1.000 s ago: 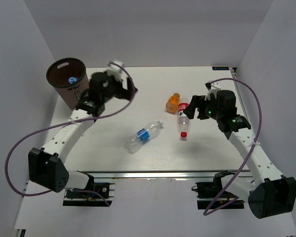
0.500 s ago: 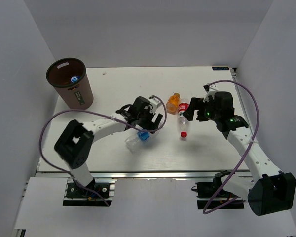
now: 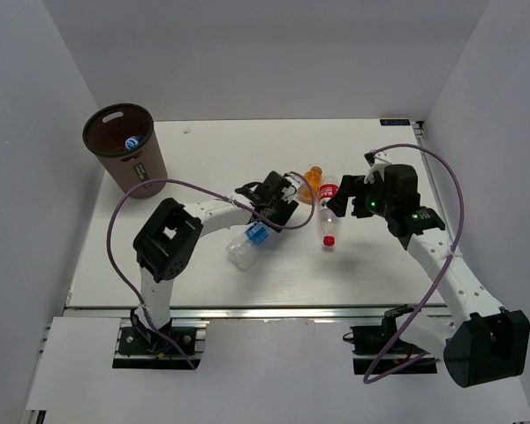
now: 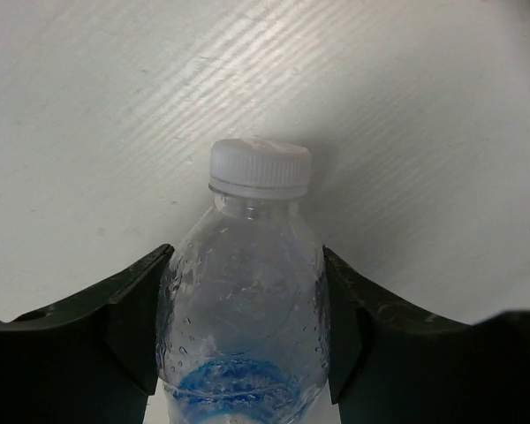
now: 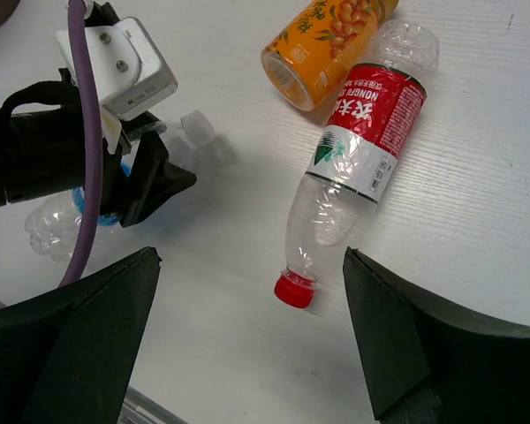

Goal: Put the plastic bottles in the bin

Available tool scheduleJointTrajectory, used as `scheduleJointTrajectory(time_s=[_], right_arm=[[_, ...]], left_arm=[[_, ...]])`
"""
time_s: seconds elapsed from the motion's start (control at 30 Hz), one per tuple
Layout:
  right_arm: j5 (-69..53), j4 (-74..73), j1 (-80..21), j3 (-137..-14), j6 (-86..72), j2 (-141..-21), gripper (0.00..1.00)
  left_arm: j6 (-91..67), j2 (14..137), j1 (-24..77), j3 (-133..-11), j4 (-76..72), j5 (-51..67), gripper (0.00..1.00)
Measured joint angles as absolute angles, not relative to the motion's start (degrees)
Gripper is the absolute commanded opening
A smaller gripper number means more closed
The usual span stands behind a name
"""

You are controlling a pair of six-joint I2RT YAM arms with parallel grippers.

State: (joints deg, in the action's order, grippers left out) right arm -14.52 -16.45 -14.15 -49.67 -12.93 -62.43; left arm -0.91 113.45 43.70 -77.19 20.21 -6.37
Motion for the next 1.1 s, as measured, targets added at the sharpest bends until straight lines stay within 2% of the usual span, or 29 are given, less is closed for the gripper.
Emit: scheduleJointTrajectory(time_s=[0.1, 0.2, 0.3, 0.4, 0.6, 0.7, 0.83, 0.93, 1.1], right_arm=[[-14.50, -16.10, -14.15, -49.30, -12.91, -61.82, 0.89], [-14.50, -16.14, -14.15, -48.84, -12.88, -61.19, 0.89], [-14.48, -15.90, -14.15, -48.84, -12.84, -60.73, 0.89], [-14.50, -14.85, -14.15, -48.53, -12.69, -59.88, 0.89], [-14.52, -14.83, -14.15, -48.51, -11.94, -59.61, 0.89], [-14.52, -14.87, -14.15, -48.51, -11.57, -59.61, 0.89], [-14.50, -14.87, -14.15, -48.51, -11.40, -59.61, 0.89], [-14.52, -14.87, -14.15, -48.51, -11.22, -59.61, 0.89], [-14.46, -15.00, -14.11, -48.66, -10.24, -59.61, 0.89]], left_arm=[[-0.97, 112.81, 43.62, -77.36, 20.45, -10.28, 0.35], [-1.34, 110.85, 42.96, -77.89, 21.32, -15.70, 0.28], [-1.93, 106.87, 41.01, -78.28, 20.84, -20.84, 0.32], [-3.25, 99.42, 35.05, -78.24, 18.31, -23.18, 0.36], [-2.90, 79.75, 15.88, -73.95, -3.99, -34.52, 0.45], [-0.23, 74.02, 9.91, -72.75, -16.58, -38.96, 0.43], [0.10, 76.47, 0.78, -77.49, -27.03, -40.99, 0.35], [0.16, 81.69, -5.15, -78.52, -33.87, -43.29, 0.38], [1.56, 90.43, -6.81, -78.15, -41.52, -46.52, 0.38]])
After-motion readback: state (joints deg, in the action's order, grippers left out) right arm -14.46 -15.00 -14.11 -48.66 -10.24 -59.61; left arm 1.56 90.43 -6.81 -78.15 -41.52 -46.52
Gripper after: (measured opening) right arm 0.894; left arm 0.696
